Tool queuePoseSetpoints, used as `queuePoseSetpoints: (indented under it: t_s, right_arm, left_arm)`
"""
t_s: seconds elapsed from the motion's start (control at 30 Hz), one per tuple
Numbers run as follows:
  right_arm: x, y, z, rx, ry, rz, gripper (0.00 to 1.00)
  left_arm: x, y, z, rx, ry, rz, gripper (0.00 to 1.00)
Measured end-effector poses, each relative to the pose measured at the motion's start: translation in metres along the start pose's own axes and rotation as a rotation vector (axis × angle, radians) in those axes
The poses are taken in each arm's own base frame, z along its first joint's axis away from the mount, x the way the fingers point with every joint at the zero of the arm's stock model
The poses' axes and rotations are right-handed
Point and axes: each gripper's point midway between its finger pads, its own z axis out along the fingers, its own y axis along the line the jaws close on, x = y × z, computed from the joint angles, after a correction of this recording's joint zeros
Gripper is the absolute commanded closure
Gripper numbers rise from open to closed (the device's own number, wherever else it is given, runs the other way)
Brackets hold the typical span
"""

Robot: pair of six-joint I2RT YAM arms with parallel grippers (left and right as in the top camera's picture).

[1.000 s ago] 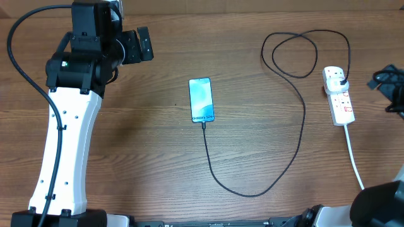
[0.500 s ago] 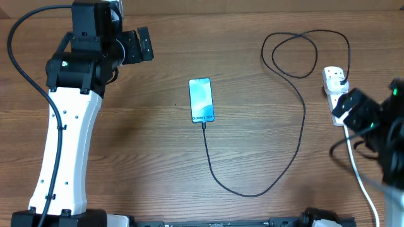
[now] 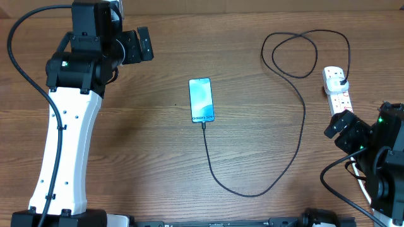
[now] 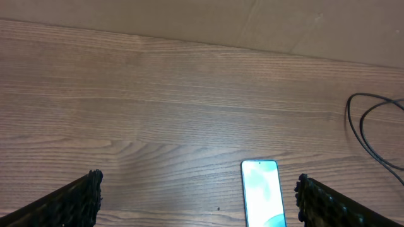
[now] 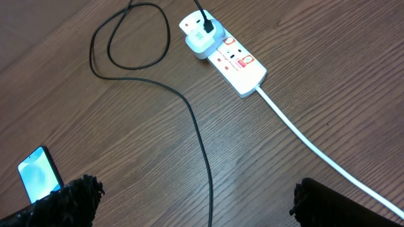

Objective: Plug charger to phone and switch on socket

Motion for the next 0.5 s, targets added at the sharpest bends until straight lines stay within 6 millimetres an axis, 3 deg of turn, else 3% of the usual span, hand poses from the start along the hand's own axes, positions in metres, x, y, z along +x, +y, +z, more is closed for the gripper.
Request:
queuePoseSetpoints:
  t_s: [0.5]
  right_arm:
    - [-0.002, -0.004, -0.0019, 0.021, -0.018, -0.015, 0.0]
  left_arm:
    - [0.0, 0.0, 0.0, 0.0, 0.0, 0.0, 0.0]
